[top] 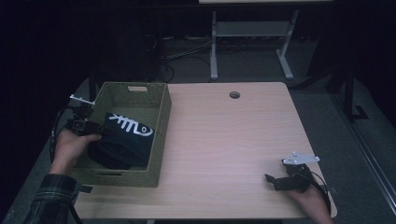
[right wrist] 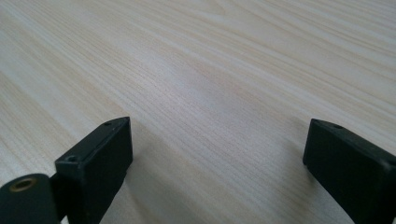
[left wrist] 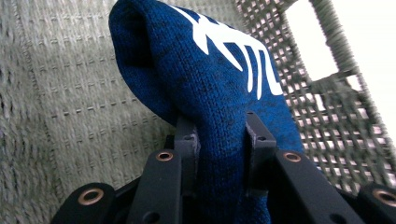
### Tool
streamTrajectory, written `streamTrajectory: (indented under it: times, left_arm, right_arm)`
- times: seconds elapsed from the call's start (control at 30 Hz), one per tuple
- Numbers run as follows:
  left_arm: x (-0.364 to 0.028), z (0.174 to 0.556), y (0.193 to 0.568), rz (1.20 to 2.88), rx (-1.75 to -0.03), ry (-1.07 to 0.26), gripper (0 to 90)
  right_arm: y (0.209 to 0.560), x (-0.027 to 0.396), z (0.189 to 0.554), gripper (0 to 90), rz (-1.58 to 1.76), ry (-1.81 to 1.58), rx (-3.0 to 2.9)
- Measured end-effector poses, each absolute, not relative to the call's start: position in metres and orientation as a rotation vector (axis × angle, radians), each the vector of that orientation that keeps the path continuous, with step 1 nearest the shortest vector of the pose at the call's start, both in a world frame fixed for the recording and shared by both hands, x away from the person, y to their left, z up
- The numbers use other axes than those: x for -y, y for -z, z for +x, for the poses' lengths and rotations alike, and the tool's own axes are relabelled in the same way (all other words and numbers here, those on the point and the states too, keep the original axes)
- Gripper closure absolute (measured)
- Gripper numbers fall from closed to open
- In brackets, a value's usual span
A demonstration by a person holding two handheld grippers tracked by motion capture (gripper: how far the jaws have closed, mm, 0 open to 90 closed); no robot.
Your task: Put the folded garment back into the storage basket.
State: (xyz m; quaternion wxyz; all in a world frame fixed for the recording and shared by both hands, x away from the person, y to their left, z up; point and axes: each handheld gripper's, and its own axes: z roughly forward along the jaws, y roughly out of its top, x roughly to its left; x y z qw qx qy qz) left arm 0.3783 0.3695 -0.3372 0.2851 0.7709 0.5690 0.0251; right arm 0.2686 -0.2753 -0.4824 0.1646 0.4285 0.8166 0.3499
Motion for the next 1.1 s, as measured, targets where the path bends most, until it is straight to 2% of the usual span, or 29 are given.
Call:
streamTrajectory:
  times: [0.7, 0.8, 1.03, 1.1]
  left_arm:
    - [-0.376, 0.390, 0.379, 2.212, -1.647, -0.204, 61.8]
    - [-0.378, 0.389, 0.380, 2.202, -1.646, -0.208, 58.0]
    - [-0.383, 0.387, 0.377, 2.169, -1.652, -0.202, 42.7]
    - [-0.387, 0.386, 0.374, 2.148, -1.644, -0.193, 41.5]
  right_arm:
    - [0.482, 0.275, 0.269, 7.9, 1.221, -0.997, -2.327]
    - [0.482, 0.275, 0.269, 7.9, 1.221, -0.997, -2.327]
    - [0.482, 0.275, 0.269, 7.9, 1.221, -0.997, -2.327]
    - [0.482, 0.275, 0.269, 7.9, 1.221, -0.997, -2.327]
